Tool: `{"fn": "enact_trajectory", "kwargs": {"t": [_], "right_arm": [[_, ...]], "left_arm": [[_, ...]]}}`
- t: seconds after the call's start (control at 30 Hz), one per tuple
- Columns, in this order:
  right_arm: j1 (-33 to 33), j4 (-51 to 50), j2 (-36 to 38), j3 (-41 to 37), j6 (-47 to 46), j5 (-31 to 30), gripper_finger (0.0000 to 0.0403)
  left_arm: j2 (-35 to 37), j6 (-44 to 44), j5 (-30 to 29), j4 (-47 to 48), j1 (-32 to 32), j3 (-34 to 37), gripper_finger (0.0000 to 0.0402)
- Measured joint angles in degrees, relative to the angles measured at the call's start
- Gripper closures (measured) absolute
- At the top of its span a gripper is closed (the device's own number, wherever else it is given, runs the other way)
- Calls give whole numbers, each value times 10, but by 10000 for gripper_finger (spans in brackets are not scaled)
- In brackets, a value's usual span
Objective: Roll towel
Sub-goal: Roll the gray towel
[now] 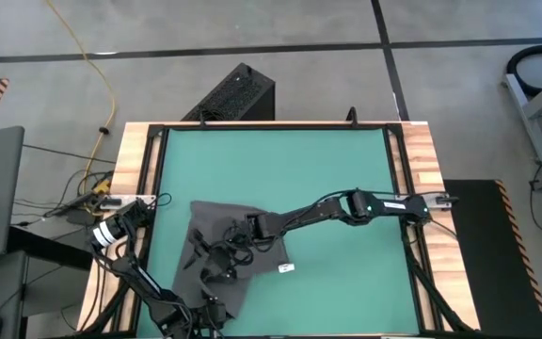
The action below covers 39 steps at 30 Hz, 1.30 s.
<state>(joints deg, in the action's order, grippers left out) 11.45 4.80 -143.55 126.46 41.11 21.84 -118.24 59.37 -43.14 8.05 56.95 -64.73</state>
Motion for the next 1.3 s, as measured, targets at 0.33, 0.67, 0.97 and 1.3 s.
{"fn": "enact_trajectory", "kwargs": {"t": [0.33, 0.67, 0.97, 1.3], "right_arm": [[6, -91, 17, 83, 2, -50, 98], [-9, -157, 9, 74, -48, -52, 97], [-18, -256, 0, 72, -45, -74, 97], [26, -677, 33, 71, -166, -173, 97]], "left_arm": [[2, 11, -7, 4, 2, 0, 401], [2, 11, 3, 6, 1, 0, 401], [3, 24, 23, 3, 2, 0, 401], [17, 33, 40, 49, 5, -1, 401]]}}
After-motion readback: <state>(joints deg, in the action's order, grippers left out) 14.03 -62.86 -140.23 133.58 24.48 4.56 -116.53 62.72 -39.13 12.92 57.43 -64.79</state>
